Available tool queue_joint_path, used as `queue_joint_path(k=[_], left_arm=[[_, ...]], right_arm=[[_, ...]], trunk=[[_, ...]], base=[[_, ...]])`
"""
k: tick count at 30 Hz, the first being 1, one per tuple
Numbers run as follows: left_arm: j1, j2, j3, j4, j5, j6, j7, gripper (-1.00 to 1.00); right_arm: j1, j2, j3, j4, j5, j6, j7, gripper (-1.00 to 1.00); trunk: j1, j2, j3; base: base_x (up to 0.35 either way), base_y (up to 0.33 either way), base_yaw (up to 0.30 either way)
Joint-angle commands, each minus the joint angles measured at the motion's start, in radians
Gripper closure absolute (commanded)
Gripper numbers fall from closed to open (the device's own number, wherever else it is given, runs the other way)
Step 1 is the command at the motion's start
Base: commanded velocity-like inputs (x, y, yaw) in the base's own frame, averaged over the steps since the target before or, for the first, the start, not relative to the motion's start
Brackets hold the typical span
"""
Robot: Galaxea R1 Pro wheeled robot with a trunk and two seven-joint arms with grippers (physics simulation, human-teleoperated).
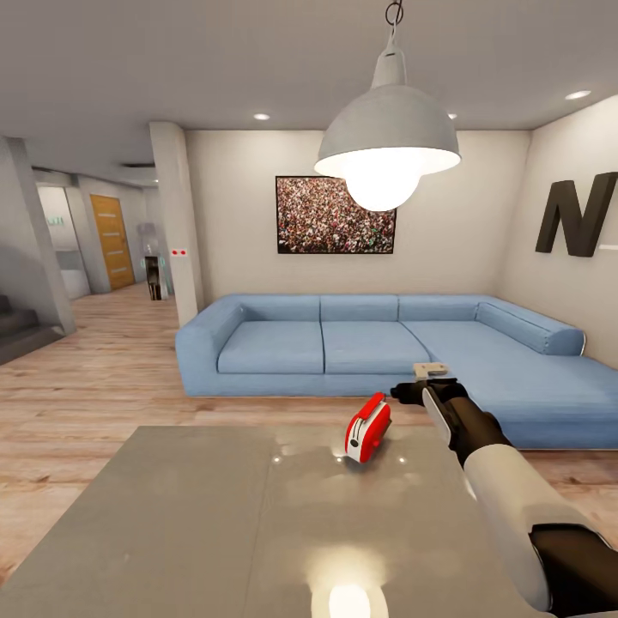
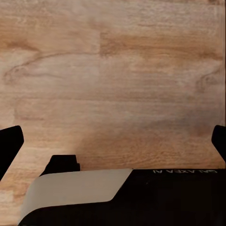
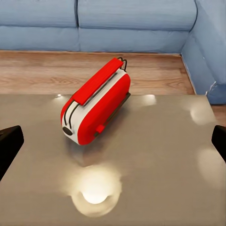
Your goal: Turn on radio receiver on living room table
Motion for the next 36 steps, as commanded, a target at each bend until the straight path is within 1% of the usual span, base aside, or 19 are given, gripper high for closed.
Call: queue_joint_path(k=[1,3,7,19,22,24,25,26,27,28,30,31,32,36], left_arm=[[0.0,-0.007,0.0,0.0,0.001,0.0,0.0,-1.0],[0.0,-0.01,0.0,0.0,0.0,-0.001,0.001,-1.0],[0.0,-0.001,0.001,0.0,-0.001,0.0,0.003,-1.0],[0.0,-0.001,0.001,0.0,-0.001,0.0,0.003,-1.0],[0.0,0.0,0.001,0.0,-0.001,0.0,0.003,-1.0],[0.0,0.0,0.001,0.0,-0.002,0.0,0.003,-1.0],[0.0,0.0,0.001,0.0,-0.002,0.0,0.003,-1.0],[0.0,0.0,0.001,0.0,-0.002,0.0,0.003,-1.0],[0.0,-0.001,0.001,0.0,-0.002,0.0,0.003,-1.0],[0.0,0.0,0.001,0.0,-0.002,0.0,0.003,-1.0],[0.0,0.0,0.001,0.001,-0.001,-0.001,0.003,-1.0],[0.0,0.0,0.001,0.0,-0.002,0.0,0.003,-1.0],[0.0,0.0,0.001,0.0,-0.001,0.0,0.003,-1.0],[0.0,0.0,0.001,0.0,-0.001,-0.001,0.003,-1.0]], right_arm=[[0.0,0.0,0.0,0.0,0.0,0.0,0.0,-1.0],[0.0,-0.001,-0.001,0.0,-0.001,0.0,0.0,-1.0],[0.0,-0.002,-0.001,0.0,0.0,0.0,0.0,-1.0],[0.0,0.0,0.001,0.0,0.001,-0.009,0.0,-1.0],[0.0,0.0,-0.001,0.027,-0.002,-0.01,0.002,-1.0],[-0.01,-0.001,-0.004,0.118,0.004,-0.022,0.005,-1.0],[-0.051,-0.001,-0.005,0.218,0.004,-0.091,0.007,-1.0],[-0.062,-0.001,-0.005,0.252,0.005,-0.116,0.007,-1.0],[-0.087,-0.001,-0.005,0.325,0.006,-0.166,0.007,-1.0],[-0.133,-0.001,-0.005,0.439,0.008,-0.235,0.005,-1.0],[-0.2,-0.001,-0.005,0.587,0.013,-0.307,0.004,-1.0],[-0.227,-0.001,-0.005,0.641,0.013,-0.334,0.005,-1.0],[-0.255,-0.002,-0.005,0.688,0.016,-0.361,0.006,-1.0],[-0.279,-0.002,-0.005,0.728,0.026,-0.383,0.007,-1.0]], trunk=[[0.0,0.0,0.0],[0.0,0.0,0.0],[0.0,0.0,0.0],[0.0,0.0,0.0],[0.0,0.0,0.0],[0.0,0.0,0.0],[0.0,0.0,0.0],[0.0,0.0,0.0],[0.0,0.0,0.0],[0.0,0.0,0.0],[0.0,0.0,0.0],[0.0,0.0,0.0],[0.0,0.0,0.0],[0.0,0.0,0.0]], base=[[0.0,0.0,0.0],[0.0,0.0,0.0],[0.0,0.0,0.0],[0.0,0.0,0.0],[0.0,0.0,0.0],[0.0,0.0,0.0],[0.0,0.0,0.0],[0.0,0.0,0.0],[0.0,0.0,0.0],[0.0,0.0,0.0],[0.0,0.0,0.0],[0.0,0.0,0.0],[0.0,0.0,0.0],[0.0,0.0,0.0]])
